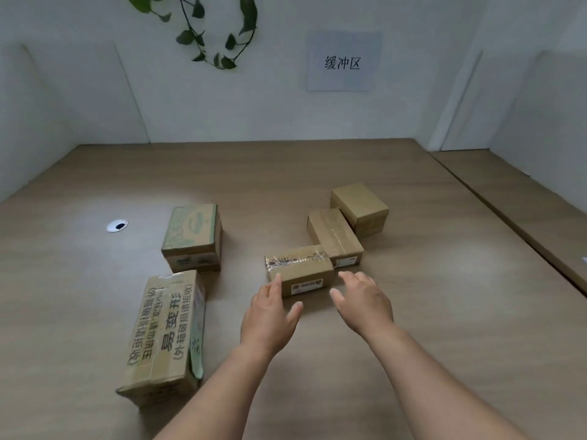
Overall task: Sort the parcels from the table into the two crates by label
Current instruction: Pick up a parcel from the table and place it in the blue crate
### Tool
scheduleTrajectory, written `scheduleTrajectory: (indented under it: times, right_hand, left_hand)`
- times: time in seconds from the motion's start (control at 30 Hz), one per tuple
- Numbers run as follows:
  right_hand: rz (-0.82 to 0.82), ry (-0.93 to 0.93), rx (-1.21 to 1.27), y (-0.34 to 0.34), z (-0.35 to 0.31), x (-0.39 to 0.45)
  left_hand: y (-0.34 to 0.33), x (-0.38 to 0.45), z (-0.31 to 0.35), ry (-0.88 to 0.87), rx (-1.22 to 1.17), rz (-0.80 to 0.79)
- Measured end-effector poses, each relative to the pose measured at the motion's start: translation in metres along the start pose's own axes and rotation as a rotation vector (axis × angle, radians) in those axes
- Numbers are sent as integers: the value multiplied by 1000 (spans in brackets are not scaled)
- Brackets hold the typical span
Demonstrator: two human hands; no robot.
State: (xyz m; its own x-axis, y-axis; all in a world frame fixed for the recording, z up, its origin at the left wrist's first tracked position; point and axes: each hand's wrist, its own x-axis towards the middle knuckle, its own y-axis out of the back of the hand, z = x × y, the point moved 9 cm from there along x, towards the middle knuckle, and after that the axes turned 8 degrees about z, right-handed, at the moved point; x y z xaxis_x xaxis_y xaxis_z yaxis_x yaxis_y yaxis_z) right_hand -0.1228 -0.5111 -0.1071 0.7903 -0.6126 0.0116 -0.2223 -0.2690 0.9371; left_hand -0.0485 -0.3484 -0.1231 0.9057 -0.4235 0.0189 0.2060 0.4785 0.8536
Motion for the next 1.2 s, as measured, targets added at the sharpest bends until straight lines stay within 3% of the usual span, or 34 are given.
scheduleTrajectory:
  times: [0.43,0.7,0.87,1.07,1.2]
  right_hand:
    - [-110,-162,24,-62,-2,102]
    - [-280,-225,246,-70,15,92]
    - [-361,-321,682,-67,32,66]
    - [-377,-476,677,-62,53,45]
    - [-436,-536,744,-73,62,32]
  left_hand:
    - [-46,113,-54,286,-115,-141]
    - [-38,83,-45,337,-166,-116]
    - [-28,47,-34,361,-323,-47]
    - [-33,6,-42,634,-562,108]
    - [-45,-19,-42,782,-669,74]
